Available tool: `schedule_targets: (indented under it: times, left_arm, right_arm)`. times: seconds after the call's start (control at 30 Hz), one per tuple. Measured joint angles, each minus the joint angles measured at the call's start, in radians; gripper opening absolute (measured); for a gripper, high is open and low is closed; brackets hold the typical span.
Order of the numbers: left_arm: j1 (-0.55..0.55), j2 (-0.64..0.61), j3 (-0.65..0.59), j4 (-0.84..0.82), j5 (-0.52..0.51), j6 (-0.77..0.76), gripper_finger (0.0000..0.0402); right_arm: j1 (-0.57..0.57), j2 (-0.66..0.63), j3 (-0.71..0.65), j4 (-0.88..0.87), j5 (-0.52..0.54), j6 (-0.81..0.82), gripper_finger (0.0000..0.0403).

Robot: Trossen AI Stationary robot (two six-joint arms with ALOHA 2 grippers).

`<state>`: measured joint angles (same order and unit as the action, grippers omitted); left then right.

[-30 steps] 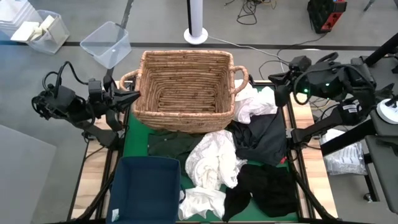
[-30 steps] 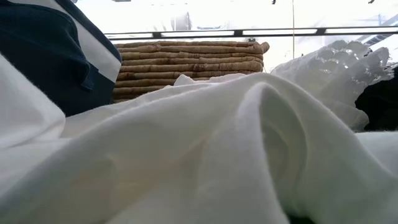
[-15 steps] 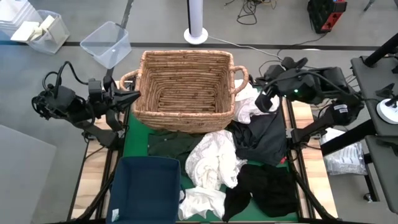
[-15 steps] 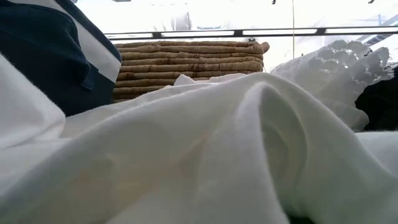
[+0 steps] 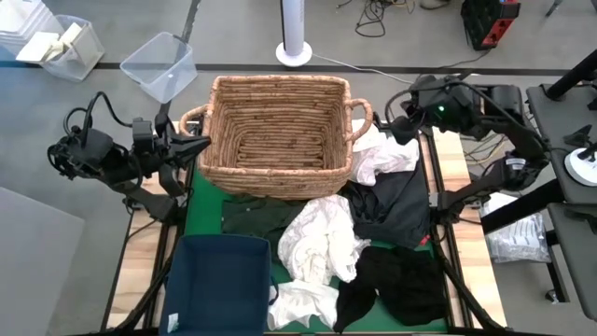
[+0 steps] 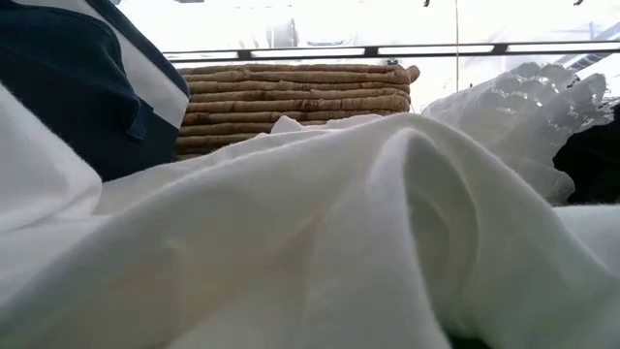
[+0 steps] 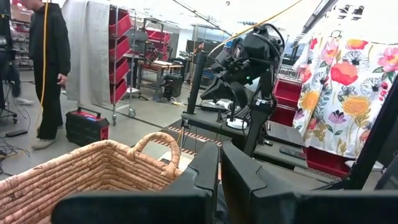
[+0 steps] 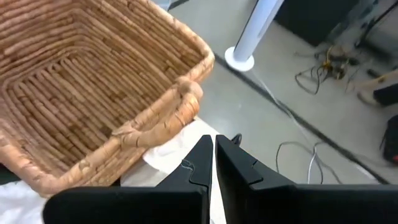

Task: Sort clothes
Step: Put the top right white shirt into the laundry basket

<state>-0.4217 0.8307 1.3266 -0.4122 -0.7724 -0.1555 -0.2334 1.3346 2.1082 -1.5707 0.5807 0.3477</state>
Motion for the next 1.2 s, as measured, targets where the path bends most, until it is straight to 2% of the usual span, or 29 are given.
schedule_targets:
  times: [0.23,0.33,0.43,0.6,0.73,0.87,1.03,1.2]
  left_arm:
    - [0.000,-0.001,0.000,0.000,-0.004,0.014,0.0000]
    - [0.000,-0.001,0.000,0.000,-0.004,0.015,0.0000]
    - [0.000,-0.002,0.000,-0.002,-0.004,0.015,0.0000]
    - [0.000,-0.002,0.000,-0.002,-0.004,0.015,0.0000]
    - [0.000,-0.002,0.000,-0.005,-0.004,0.015,0.0000]
    - [0.000,-0.002,0.000,-0.006,-0.004,0.037,0.0000]
    - [0.000,-0.002,0.000,-0.005,-0.004,0.046,0.0000]
    - [0.000,-0.002,0.000,-0.006,-0.004,0.046,0.0000]
  right_arm:
    - [-0.094,-0.022,-0.098,0.000,-0.105,0.031,0.0013]
    - [-0.102,-0.036,-0.180,0.015,-0.115,-0.001,0.0013]
    - [-0.101,-0.073,-0.288,0.098,-0.124,-0.039,0.0013]
    - [-0.101,-0.205,-0.506,0.292,-0.199,-0.050,0.0013]
    - [-0.101,-0.320,-0.687,0.396,-0.207,-0.004,0.0013]
    - [-0.101,-0.390,-0.843,0.468,-0.189,-0.025,0.0013]
    - [-0.101,-0.413,-1.020,0.573,-0.183,-0.277,0.0013]
    - [-0.101,-0.416,-1.161,0.709,-0.180,-0.437,0.0013]
